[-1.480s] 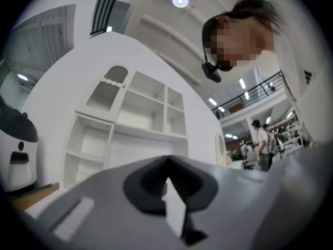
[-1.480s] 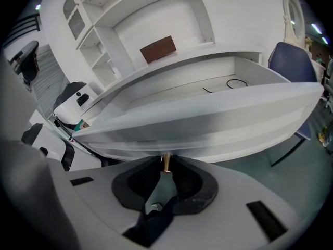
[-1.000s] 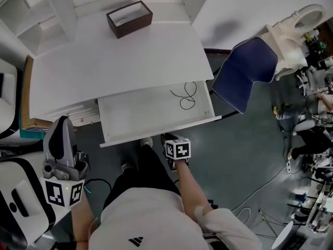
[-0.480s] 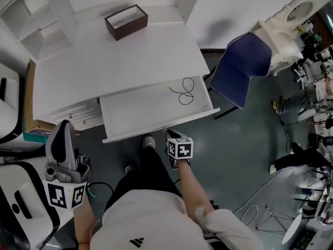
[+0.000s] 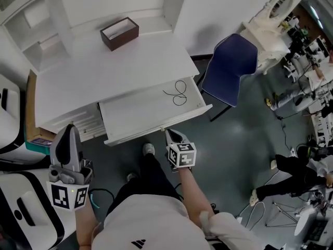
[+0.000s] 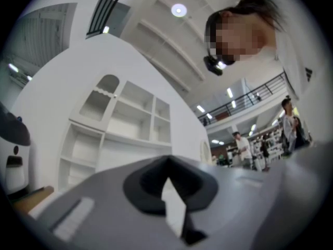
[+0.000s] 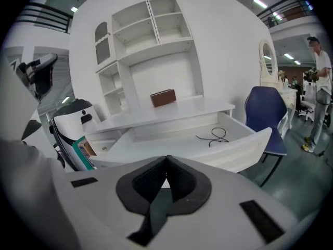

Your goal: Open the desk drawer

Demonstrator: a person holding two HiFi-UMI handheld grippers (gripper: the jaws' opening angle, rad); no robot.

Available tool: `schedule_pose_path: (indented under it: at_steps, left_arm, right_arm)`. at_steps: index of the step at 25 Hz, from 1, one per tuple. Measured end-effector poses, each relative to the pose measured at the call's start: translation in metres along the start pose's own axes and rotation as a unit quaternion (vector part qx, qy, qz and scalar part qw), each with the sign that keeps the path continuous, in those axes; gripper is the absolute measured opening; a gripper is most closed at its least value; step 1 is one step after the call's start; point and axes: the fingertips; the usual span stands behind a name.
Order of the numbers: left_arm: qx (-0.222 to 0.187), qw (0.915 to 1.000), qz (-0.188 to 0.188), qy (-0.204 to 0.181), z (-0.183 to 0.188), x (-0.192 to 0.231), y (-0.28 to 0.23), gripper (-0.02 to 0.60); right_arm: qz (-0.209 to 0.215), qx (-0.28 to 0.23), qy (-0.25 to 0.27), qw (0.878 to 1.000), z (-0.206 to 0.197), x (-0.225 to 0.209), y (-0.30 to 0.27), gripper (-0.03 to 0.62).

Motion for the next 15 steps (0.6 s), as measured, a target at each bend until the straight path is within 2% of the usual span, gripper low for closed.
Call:
schedule_pose_path:
  at_steps: [6, 15]
  left_arm:
    - [-0.01, 0.9998, -0.012, 0.01, 0.008, -0.003, 0.006, 0.006]
    - [-0.021, 0.9997, -0.002, 0.009, 0.017, -0.006, 0.01, 0.006]
  right_arm:
    - [0.0, -0.069, 0.022, 0.997, 0.053, 0.019, 0.02, 0.0]
    - [0.011, -0.149, 0.041, 0.988, 0.114, 0.032, 0.046, -0.006]
Point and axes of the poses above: the fingertips, and each gripper's own axes: y backward along the fingers, x to its left, z out of its top, and after that the axes turned 15 degrees about -x, right-handed
